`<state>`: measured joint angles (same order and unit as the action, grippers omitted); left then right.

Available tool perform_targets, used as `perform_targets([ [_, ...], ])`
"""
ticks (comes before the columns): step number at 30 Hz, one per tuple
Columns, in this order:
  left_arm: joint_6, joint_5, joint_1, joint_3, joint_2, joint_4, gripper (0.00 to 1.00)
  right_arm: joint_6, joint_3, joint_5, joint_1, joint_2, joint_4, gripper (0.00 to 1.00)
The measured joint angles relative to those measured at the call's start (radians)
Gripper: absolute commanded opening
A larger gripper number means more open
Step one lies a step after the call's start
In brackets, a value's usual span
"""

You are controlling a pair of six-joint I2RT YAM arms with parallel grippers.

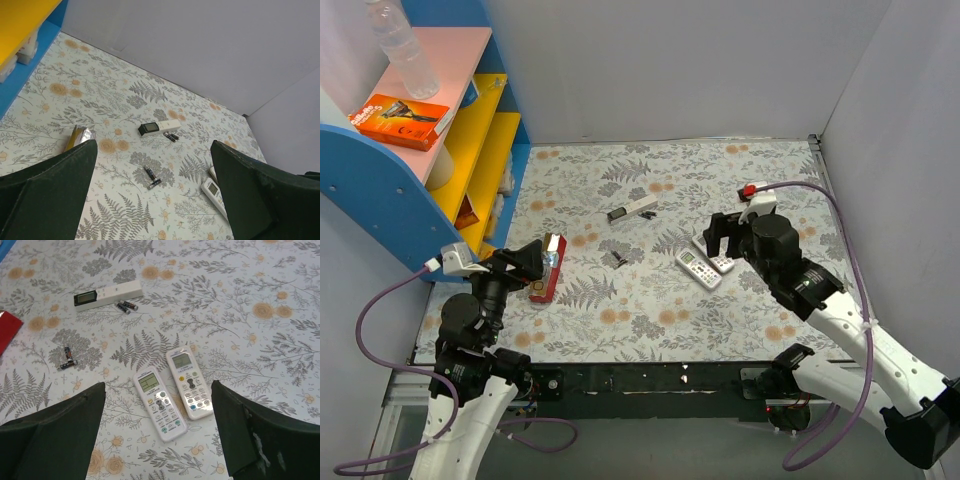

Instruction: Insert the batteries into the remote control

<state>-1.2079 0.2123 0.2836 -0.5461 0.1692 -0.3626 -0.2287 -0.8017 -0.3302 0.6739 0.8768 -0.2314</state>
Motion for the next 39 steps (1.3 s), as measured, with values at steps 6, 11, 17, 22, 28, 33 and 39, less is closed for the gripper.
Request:
perform_targets([
  [6,0.0,-0.001,0.0,0.001,0.006,0.0,0.98,-0.02,0.0,-0.061,-0.077,-0.071,-0.037,0.95],
  [11,0.005,-0.012,0.0,0.006,0.01,0.0,0.98,-0.029,0.002,-0.107,-0.153,-0.107,-0.077,0.95],
  [17,0.011,-0.041,0.0,0.017,0.023,0.004,0.98,-0.032,0.027,-0.12,-0.232,-0.153,-0.122,0.95],
  [22,0.02,-0.085,0.0,0.027,0.061,0.026,0.98,-0.039,0.055,-0.141,-0.255,-0.183,-0.15,0.95],
  [28,0.037,-0.138,0.0,0.029,0.189,0.068,0.98,-0.047,0.159,-0.146,-0.255,-0.286,-0.163,0.95],
  [33,0.048,-0.176,0.0,0.005,0.403,0.113,0.98,-0.057,0.232,-0.143,-0.255,-0.363,-0.159,0.95],
  [39,0.067,-0.229,0.0,-0.091,0.688,0.15,0.98,-0.065,0.271,-0.124,-0.255,-0.412,-0.156,0.95],
])
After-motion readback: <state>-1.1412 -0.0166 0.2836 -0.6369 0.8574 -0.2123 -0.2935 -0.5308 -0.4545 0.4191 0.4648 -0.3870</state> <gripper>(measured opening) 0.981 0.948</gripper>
